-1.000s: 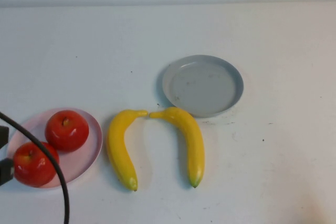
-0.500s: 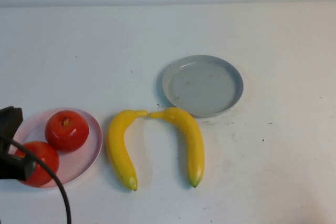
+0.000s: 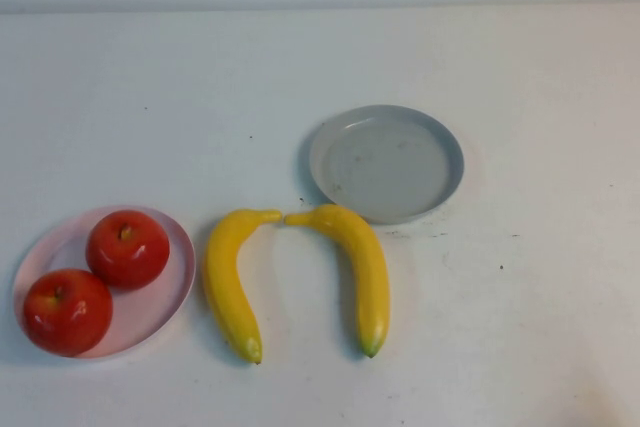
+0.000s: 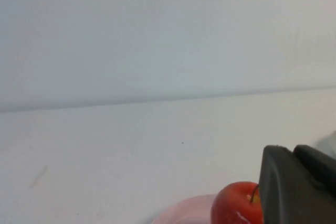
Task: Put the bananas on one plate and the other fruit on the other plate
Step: Put another type of fruit in the right plate
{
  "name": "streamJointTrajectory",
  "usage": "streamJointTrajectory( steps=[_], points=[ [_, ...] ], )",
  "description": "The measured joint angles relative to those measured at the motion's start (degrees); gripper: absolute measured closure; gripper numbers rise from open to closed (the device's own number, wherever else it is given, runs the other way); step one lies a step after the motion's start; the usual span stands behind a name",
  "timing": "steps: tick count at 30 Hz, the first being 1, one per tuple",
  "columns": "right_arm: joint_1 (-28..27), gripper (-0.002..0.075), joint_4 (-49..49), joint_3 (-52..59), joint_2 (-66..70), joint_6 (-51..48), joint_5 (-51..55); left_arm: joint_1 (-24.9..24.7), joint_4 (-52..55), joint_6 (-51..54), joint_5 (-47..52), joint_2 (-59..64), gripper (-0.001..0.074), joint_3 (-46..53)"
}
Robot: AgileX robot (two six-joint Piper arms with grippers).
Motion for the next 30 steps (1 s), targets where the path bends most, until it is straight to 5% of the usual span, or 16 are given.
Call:
streamJointTrajectory(
  steps=[7,18,30],
  points=[
    [0.0,0.0743,0.0,0.0,0.0,0.0,0.0,5.1,0.0,-0.1,1.3,-5.7,0.0731,5.6],
    [0.0,0.0743,0.0,0.0,0.0,0.0,0.0,5.1,0.5,-0.2,19.3,-5.9,0.0731,5.9],
    [0.0,0.0743,0.0,0.0,0.0,0.0,0.0,5.1,0.5,-0.2,19.8,-5.9,0.0731,5.9]
  ],
)
